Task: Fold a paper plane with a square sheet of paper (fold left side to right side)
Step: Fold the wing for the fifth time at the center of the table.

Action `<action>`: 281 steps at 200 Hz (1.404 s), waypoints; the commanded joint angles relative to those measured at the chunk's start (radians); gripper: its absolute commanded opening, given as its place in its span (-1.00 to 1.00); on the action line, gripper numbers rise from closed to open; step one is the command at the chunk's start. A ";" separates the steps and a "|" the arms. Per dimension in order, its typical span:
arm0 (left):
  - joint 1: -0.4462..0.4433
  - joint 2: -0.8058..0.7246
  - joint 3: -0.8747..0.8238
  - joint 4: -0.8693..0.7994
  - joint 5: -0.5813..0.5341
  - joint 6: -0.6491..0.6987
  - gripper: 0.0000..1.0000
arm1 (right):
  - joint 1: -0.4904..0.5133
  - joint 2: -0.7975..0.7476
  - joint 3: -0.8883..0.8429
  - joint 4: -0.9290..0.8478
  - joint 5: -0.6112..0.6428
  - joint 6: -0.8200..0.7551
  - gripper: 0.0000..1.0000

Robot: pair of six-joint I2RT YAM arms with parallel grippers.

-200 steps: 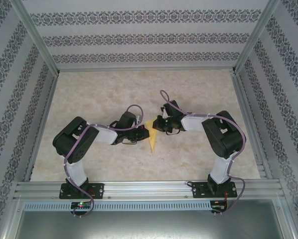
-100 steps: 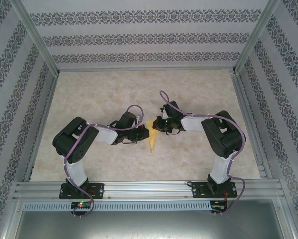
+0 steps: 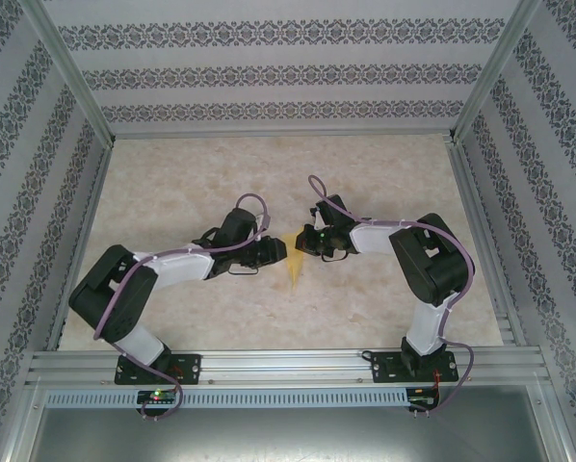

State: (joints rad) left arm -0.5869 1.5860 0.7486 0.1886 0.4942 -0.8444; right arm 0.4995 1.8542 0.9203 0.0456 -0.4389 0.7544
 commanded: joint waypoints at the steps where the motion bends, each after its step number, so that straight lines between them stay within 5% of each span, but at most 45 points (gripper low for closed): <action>1: -0.006 -0.021 0.030 -0.053 0.056 0.018 -0.48 | -0.003 0.042 -0.027 -0.110 0.019 -0.023 -1.00; 44: -0.052 0.055 0.084 0.066 0.168 -0.086 -0.56 | -0.003 0.045 -0.024 -0.116 0.019 -0.026 -1.00; 281: -0.111 0.255 0.069 0.009 0.135 -0.087 -0.62 | -0.001 0.056 0.004 -0.144 0.016 -0.046 -1.00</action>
State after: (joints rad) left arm -0.6758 1.8244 0.8310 0.2207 0.6434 -0.9245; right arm 0.4995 1.8618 0.9417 0.0109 -0.4461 0.7319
